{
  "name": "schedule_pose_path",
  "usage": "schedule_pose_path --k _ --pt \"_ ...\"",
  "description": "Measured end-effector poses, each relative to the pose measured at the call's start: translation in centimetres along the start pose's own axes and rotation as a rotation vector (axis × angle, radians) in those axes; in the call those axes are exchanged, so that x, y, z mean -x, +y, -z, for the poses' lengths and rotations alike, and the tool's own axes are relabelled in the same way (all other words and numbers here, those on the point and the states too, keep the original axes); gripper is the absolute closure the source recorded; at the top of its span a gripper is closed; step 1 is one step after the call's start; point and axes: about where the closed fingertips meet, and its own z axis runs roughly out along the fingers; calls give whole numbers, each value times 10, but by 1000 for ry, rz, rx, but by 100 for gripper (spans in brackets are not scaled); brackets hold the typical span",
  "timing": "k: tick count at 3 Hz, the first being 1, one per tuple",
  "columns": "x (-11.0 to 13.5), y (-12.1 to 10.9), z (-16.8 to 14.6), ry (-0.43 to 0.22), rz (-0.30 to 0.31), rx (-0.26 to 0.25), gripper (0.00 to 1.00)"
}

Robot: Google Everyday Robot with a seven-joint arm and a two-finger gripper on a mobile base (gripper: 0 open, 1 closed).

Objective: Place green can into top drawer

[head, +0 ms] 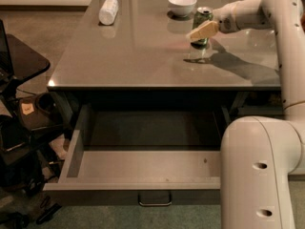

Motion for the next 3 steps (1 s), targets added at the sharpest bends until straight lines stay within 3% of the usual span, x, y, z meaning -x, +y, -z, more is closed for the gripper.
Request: schedule_pose_path --k 1,3 --pt "0 0 0 0 0 0 18" --pt "0 0 0 0 0 0 65"
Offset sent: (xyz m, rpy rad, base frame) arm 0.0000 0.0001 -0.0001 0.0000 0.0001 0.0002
